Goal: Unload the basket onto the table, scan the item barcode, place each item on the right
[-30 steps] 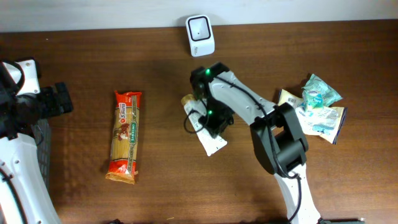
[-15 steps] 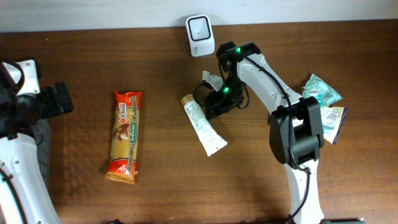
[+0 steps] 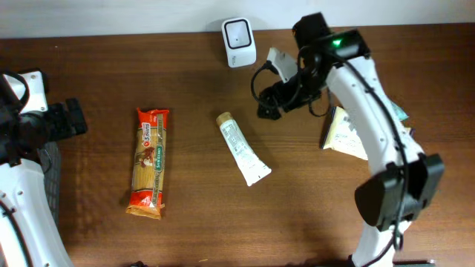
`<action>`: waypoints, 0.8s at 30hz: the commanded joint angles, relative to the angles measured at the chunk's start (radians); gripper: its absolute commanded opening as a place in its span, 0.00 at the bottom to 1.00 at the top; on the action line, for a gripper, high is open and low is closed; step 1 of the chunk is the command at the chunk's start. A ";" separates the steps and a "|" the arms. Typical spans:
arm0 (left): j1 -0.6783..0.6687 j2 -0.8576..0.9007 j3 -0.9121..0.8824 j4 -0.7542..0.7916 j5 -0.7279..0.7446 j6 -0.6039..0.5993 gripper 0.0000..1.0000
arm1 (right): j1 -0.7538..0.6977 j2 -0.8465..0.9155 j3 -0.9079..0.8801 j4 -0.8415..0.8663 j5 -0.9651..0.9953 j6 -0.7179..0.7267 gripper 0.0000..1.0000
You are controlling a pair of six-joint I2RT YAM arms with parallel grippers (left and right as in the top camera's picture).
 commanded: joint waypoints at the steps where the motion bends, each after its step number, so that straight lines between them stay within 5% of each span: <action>1: -0.002 -0.005 0.000 0.002 0.000 0.016 0.99 | 0.012 0.064 -0.135 0.119 -0.065 0.008 0.99; 12: -0.002 -0.005 0.000 0.002 0.000 0.016 0.99 | 0.120 0.082 -0.446 0.485 -0.105 0.005 0.88; 19: -0.002 -0.005 0.000 0.001 0.000 0.016 0.99 | 0.145 0.082 -0.545 0.545 -0.109 0.005 0.64; 22: -0.002 -0.005 0.000 0.002 0.000 0.016 0.99 | 0.145 0.082 -0.551 0.552 -0.108 0.005 0.38; 24: -0.002 -0.005 0.000 0.002 0.000 0.016 0.99 | 0.145 0.082 -0.565 0.560 -0.109 0.005 0.31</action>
